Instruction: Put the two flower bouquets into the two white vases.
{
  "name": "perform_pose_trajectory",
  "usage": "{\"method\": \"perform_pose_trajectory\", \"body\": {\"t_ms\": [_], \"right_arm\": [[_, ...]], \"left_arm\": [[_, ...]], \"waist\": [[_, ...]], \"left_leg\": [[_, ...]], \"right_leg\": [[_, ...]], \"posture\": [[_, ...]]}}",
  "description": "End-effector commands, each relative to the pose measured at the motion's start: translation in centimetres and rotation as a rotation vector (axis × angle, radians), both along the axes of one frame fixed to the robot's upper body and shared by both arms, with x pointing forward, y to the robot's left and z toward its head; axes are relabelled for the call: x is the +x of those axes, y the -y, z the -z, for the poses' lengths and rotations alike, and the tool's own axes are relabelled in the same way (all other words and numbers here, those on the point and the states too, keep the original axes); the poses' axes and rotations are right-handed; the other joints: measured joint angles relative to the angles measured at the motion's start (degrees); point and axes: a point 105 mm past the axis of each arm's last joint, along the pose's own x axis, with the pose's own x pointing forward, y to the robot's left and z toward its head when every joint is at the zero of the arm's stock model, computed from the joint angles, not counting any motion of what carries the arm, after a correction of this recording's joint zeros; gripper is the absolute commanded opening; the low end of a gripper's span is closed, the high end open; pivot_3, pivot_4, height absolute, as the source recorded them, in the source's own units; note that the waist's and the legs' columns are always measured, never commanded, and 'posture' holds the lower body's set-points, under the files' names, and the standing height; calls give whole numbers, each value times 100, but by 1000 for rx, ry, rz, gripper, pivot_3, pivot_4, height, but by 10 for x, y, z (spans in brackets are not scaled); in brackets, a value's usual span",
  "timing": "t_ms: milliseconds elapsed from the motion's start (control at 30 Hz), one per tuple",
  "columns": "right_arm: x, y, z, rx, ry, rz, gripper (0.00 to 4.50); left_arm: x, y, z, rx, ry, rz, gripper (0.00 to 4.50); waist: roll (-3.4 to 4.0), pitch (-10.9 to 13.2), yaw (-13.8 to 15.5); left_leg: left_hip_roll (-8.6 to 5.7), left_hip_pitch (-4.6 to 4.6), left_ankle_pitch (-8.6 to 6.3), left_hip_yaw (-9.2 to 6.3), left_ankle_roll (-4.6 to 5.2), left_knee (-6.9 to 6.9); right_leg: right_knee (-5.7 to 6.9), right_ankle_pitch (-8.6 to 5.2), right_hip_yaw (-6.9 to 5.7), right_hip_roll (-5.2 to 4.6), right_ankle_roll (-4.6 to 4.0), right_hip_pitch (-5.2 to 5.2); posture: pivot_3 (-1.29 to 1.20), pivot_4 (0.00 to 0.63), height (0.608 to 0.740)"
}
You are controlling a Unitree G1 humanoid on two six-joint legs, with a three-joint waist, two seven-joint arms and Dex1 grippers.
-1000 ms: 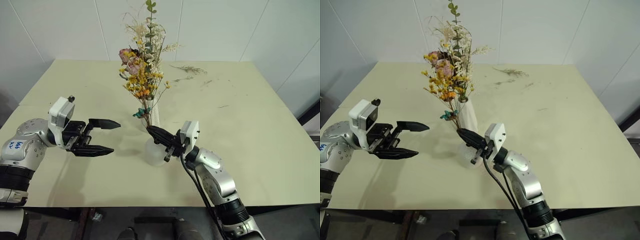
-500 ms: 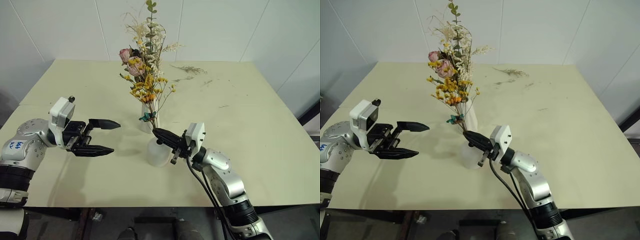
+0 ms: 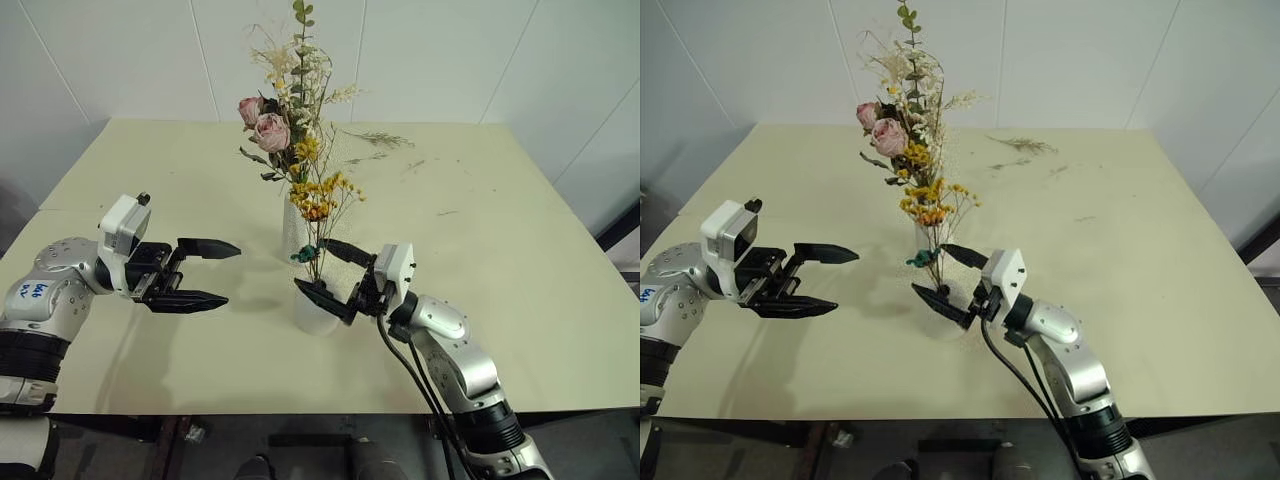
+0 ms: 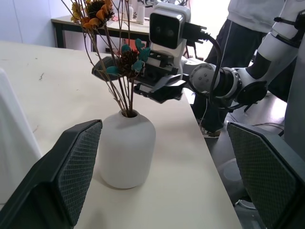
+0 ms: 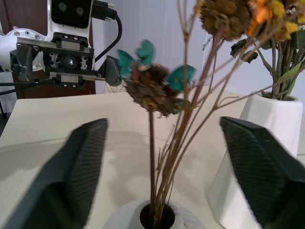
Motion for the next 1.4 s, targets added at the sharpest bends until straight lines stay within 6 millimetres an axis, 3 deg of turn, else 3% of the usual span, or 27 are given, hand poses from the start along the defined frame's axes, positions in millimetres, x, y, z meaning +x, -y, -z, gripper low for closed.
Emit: {"method": "perform_pose_trajectory", "body": {"t_ms": [33,333,567,767,967,1167,1400], "right_arm": [[-6,8,-11,0,48,9,4494],[-16,58,-13,-204,-12,44,4494],[-29,118,-16,-426,-116,47,4494],[-32,174,-37,-506,-152,130,4494],[-30,193,-62,-487,-110,191,4494],[-30,207,-73,-468,-109,225,4494],[-19,207,-75,-476,-96,212,4494]], "left_arm": [[-11,-1,-11,4,54,110,4500],[-8,-12,-12,1,71,54,4500],[-7,-29,-15,-18,116,-31,4500],[-10,-56,-25,-12,178,-148,4500],[-9,-82,-49,-69,298,-271,4500],[-13,-100,-68,-86,391,-367,4500],[-17,-105,-65,-78,412,-396,4500]], "waist": [[0,0,4],[-1,0,32],[0,0,27],[0,1,11],[0,0,14],[0,1,23],[0,1,20]], "left_leg": [[0,0,0,0,0,0],[-1,-1,0,0,0,1],[-3,0,-1,1,2,2],[-4,1,-2,8,3,5],[-3,4,-2,10,4,7],[-3,4,-2,13,5,5],[-4,6,-2,14,5,6]], "right_leg": [[0,0,0,0,0,0],[-3,-1,0,-1,0,3],[-6,-3,3,-2,0,5],[-10,-3,9,-3,1,5],[-8,-2,10,-3,1,6],[-8,-2,11,-3,5,5],[-5,-2,12,-5,6,6]], "posture": [[0,150,740],[0,150,740],[0,150,740],[0,150,740],[0,150,740],[0,150,740],[0,150,740]]}}
